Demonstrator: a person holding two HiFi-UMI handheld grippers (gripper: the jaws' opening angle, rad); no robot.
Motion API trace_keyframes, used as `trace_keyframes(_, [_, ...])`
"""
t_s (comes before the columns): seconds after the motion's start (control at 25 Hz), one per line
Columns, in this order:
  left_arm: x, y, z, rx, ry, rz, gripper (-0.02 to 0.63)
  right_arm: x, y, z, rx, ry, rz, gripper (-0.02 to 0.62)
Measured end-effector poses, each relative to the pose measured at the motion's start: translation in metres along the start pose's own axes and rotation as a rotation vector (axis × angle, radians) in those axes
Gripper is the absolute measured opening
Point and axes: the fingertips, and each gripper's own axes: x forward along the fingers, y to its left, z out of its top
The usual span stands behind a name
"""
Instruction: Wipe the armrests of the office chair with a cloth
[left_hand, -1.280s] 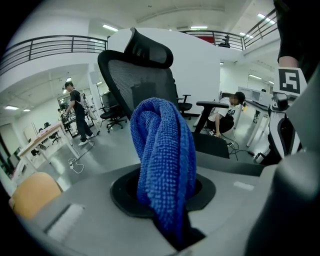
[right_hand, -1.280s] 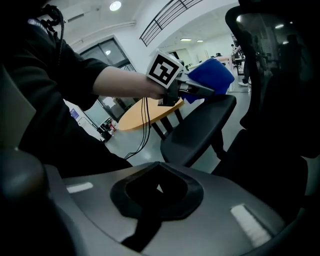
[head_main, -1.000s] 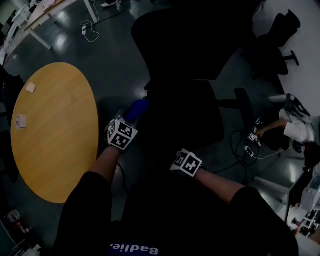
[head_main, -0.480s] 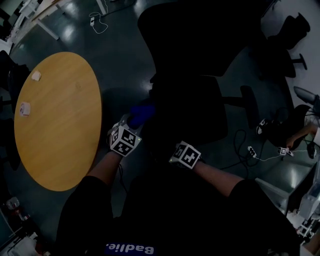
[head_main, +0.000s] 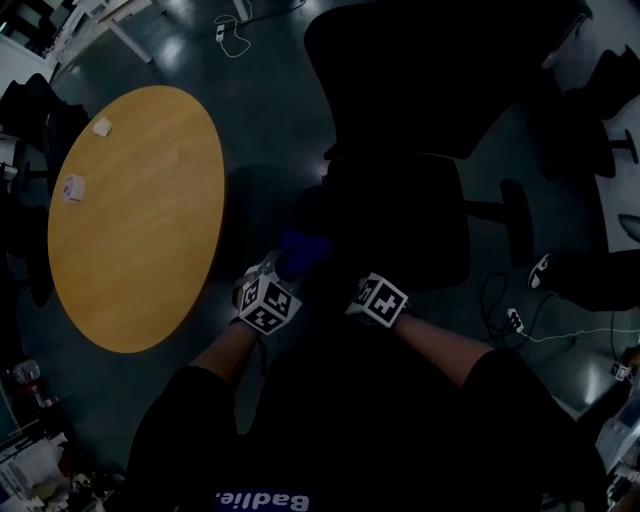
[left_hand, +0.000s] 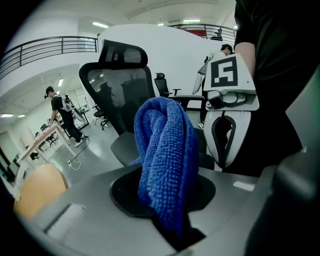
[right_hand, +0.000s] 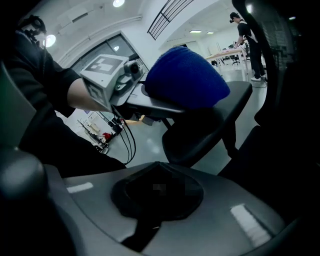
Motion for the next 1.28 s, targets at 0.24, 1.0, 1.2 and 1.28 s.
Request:
trace_keyframes(0.24, [-0.01, -0.04, -0.002, -0.065, 0.006, -0.015, 0.109, -0.003, -0.014, -0.008, 0.013, 0.015, -0.035, 0.003])
trace_keyframes(1.0, [-0.036, -0.102, 0.001, -0.271, -0.043, -0.045, 0.109, 0.008, -0.003, -0.011, -0.016, 0.026, 0.061, 0.004])
trace_keyframes(1.2, [-0.063, -0.041, 0.019, -0.311, -0.132, 0.056, 0.109, 0.007, 0.007, -0.008, -0.028, 0.004, 0.122, 0.005])
trace_keyframes(1.28, [-0.066, -0.007, 0.033, -0.294, -0.164, 0.105, 0.109, 0.005, 0.015, -0.009, -0.029, -0.001, 0.154, 0.005])
